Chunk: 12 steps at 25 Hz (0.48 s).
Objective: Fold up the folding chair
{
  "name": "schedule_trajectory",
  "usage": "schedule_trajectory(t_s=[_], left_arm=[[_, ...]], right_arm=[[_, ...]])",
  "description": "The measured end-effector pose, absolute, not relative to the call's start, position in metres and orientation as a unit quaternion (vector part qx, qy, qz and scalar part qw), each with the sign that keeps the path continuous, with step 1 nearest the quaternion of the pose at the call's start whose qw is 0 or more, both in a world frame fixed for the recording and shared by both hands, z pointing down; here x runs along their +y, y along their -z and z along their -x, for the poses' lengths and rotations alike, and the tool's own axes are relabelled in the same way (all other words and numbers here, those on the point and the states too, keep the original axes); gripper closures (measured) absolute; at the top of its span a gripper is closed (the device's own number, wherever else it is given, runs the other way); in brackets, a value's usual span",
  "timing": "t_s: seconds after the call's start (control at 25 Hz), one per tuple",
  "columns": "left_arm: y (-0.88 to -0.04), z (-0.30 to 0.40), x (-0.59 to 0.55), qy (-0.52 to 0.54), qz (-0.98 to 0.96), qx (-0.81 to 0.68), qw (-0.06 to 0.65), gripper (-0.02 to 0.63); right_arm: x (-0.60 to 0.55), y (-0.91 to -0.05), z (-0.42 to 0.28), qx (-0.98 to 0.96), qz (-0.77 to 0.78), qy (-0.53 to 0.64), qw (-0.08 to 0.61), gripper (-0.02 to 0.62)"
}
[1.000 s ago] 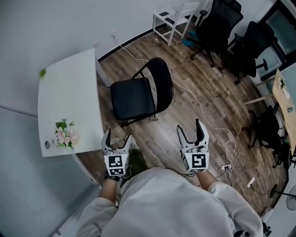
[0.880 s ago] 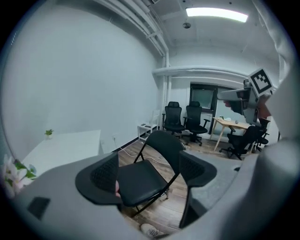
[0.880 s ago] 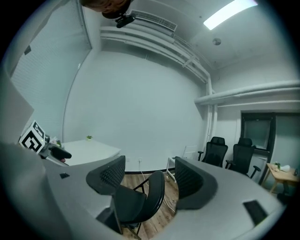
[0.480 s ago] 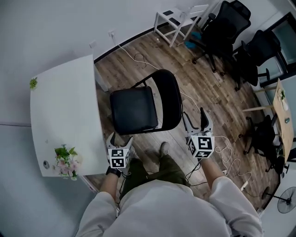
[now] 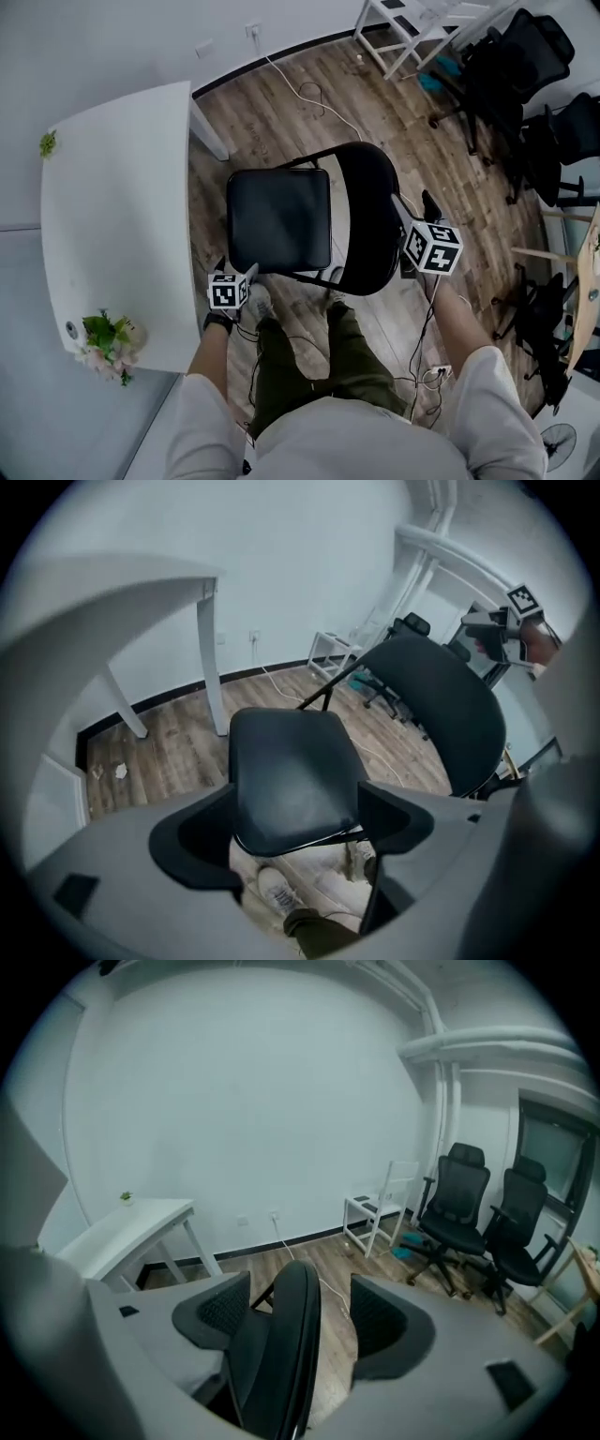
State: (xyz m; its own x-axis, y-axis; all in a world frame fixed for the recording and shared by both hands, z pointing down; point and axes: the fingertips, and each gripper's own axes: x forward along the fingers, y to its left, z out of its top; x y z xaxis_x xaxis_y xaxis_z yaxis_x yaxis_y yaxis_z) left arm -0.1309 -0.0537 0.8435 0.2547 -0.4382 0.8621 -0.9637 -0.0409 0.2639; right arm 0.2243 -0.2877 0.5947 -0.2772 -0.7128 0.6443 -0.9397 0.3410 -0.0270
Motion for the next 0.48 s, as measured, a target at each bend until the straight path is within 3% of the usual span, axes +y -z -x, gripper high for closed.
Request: schedule_trajectory(t_s=[0.48], left_arm=[[-1.033, 0.184, -0.076, -0.300, -0.563, -0.497, 0.589, 0.184]], right_arm=[[-0.375, -0.687, -0.205, -0.743, -0.468, -0.357, 0.319, 0.250]])
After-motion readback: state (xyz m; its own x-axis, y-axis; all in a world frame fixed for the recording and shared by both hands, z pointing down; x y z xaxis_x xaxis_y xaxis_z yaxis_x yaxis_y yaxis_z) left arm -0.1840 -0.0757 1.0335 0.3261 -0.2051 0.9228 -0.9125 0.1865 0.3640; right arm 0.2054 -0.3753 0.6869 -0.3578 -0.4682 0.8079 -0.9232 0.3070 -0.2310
